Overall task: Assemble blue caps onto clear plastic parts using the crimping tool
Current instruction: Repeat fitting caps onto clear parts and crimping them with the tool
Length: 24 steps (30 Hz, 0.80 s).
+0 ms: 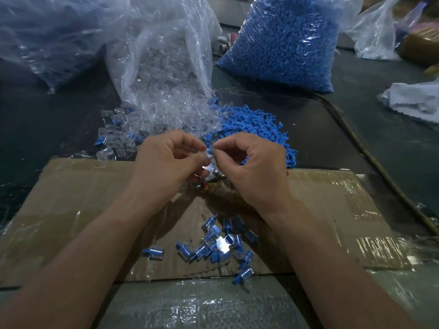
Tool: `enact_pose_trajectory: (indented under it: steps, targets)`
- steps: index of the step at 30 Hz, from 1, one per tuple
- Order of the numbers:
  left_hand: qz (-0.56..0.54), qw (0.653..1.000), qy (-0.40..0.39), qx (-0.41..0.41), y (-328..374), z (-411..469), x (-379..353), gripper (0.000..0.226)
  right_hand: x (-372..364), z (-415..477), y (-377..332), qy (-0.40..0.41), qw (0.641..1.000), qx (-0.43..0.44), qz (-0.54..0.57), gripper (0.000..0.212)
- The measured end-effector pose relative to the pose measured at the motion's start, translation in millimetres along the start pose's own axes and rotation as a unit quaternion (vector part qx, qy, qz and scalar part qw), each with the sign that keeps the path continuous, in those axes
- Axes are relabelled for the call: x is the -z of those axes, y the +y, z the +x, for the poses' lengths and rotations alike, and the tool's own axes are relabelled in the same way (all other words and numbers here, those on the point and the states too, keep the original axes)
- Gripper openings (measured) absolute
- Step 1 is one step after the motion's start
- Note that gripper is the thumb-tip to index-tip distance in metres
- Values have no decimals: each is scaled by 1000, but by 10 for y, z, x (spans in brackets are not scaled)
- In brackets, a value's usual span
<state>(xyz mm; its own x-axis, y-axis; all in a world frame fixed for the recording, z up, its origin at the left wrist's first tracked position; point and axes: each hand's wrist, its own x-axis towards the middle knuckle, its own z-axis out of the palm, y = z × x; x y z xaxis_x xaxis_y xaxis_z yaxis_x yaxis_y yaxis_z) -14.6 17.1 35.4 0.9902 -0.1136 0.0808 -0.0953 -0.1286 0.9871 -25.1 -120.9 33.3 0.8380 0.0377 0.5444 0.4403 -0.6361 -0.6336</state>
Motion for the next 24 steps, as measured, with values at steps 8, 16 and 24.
enact_pose_trajectory:
  steps: [8,16,24]
  targets:
    - [-12,1000,-26,-13,-1,-5,18,10,26,21,-8,-46,998,-16,33,13]
    - [-70,997,-36,4,36,-7,53,18,77,55,-9,-125,972,-111,166,15]
    - [-141,988,-39,48,43,11,59,15,73,24,10,-126,965,-70,219,28]
